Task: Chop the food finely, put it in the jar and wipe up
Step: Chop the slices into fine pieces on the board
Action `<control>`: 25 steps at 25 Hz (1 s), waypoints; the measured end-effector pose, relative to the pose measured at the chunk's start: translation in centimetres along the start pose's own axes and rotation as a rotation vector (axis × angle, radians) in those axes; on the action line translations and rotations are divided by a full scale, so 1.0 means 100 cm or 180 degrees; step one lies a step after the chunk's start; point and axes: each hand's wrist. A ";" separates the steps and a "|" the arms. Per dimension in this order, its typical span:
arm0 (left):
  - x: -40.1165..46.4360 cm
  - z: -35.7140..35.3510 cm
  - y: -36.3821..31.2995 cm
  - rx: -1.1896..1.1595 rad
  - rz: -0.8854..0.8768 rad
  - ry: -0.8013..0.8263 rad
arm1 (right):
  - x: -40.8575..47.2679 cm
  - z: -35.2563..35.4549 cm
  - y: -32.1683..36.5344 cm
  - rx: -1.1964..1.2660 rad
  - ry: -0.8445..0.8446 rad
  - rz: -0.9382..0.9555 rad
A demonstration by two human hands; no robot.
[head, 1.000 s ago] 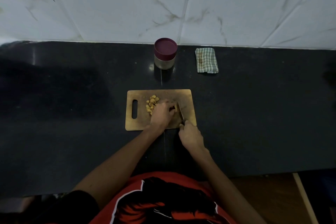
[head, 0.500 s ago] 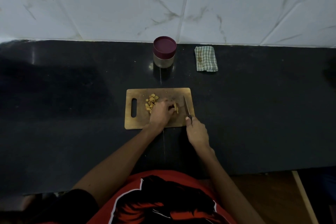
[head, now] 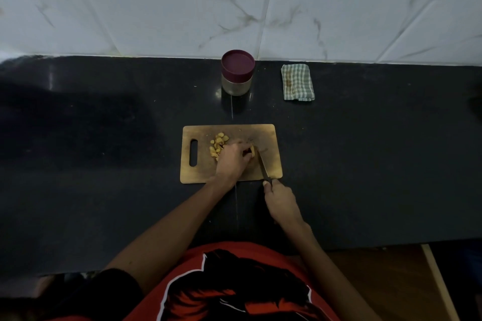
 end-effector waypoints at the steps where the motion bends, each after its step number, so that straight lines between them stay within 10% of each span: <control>1: 0.000 0.000 0.000 0.0003 0.0004 -0.0010 | 0.002 0.004 0.001 -0.0029 -0.0061 0.0004; 17: 0.001 0.000 0.000 -0.0075 0.0016 -0.0012 | 0.013 0.009 -0.001 0.0039 -0.0149 -0.0070; 25: 0.001 0.000 0.001 -0.0074 -0.0006 0.0018 | 0.002 0.022 -0.007 0.2582 0.0901 -0.0648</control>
Point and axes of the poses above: each hand's wrist, its own x-axis towards the middle knuckle, its own z-axis out of the back of the hand, y = z × x, and after that the axes turned 1 degree about -x, right-handed
